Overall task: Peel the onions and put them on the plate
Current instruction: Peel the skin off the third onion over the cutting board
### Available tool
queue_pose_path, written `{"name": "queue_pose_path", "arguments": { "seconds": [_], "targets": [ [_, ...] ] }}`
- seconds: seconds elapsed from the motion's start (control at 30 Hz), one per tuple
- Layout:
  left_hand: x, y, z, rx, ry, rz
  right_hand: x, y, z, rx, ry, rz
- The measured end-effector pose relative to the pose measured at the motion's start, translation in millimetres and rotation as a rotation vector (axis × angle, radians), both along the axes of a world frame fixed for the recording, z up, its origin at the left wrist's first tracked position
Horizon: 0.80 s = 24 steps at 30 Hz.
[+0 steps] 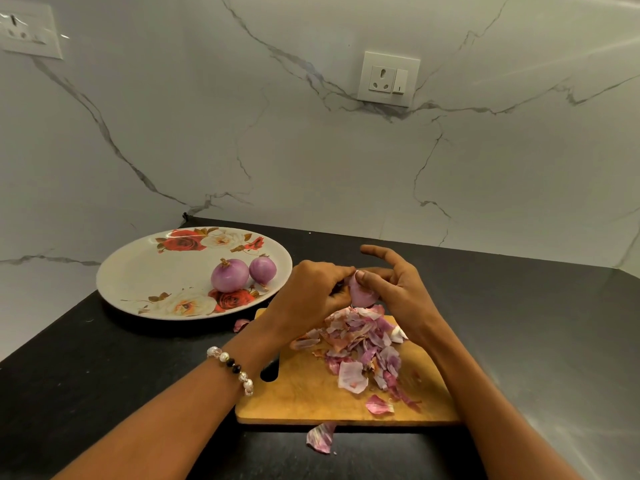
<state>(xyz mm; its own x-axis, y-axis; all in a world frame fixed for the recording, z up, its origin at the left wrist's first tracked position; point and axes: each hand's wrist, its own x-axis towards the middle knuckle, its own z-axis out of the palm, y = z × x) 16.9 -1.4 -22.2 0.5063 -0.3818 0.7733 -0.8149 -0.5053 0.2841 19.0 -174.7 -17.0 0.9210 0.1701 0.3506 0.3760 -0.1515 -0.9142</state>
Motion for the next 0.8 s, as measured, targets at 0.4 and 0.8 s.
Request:
{"name": "queue_pose_path", "arguments": {
  "seconds": [0.4, 0.8],
  "targets": [
    [0.9, -1.7, -2.8, -0.071, -0.036, 0.173, 3.9, 4.6, -6.2, 0.079, 0.031, -0.014],
    [0.5, -0.7, 5.1, -0.333, 0.163, 0.227, 9.7, -8.2, 4.0, 0.377, 0.084, -0.093]
  ]
}}
